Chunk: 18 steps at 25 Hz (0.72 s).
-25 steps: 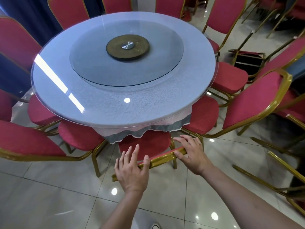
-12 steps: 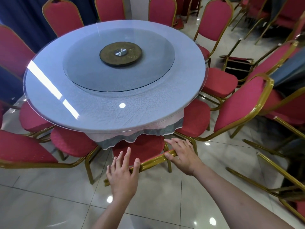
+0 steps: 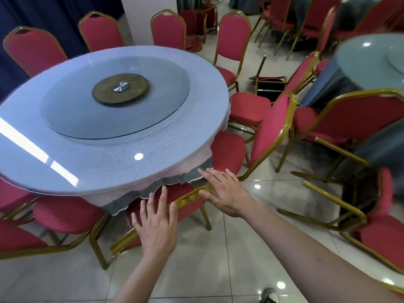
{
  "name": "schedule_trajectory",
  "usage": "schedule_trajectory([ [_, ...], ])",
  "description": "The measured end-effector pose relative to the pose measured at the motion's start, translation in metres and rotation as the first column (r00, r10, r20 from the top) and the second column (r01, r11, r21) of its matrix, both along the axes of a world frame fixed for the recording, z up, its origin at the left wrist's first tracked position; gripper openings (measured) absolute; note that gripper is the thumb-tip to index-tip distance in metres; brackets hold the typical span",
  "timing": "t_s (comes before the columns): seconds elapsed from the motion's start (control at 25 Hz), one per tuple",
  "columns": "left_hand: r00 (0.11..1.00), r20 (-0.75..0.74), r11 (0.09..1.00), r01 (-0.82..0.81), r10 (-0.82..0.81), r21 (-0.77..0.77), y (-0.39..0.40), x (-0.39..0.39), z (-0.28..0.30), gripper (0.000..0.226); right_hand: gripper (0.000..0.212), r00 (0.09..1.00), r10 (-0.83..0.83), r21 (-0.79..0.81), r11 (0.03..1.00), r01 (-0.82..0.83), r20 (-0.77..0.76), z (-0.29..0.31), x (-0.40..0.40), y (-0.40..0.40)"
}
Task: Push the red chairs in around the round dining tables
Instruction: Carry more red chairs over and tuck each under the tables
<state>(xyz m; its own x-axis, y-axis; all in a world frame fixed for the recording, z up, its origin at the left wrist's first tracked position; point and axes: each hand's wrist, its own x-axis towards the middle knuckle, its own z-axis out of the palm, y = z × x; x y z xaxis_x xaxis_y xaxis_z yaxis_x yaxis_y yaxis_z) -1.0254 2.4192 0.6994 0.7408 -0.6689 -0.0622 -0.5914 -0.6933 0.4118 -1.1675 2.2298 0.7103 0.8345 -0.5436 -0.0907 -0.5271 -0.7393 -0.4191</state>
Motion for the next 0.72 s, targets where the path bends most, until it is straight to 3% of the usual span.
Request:
schedule_trajectory([
  [0.72,0.999,-0.047,1.000,-0.016,0.015,-0.022,-0.168,-0.216,0.033,0.061,0.069,1.000,0.017,-0.099,0.995,-0.016,0.004,0.032,-0.198,-0.192],
])
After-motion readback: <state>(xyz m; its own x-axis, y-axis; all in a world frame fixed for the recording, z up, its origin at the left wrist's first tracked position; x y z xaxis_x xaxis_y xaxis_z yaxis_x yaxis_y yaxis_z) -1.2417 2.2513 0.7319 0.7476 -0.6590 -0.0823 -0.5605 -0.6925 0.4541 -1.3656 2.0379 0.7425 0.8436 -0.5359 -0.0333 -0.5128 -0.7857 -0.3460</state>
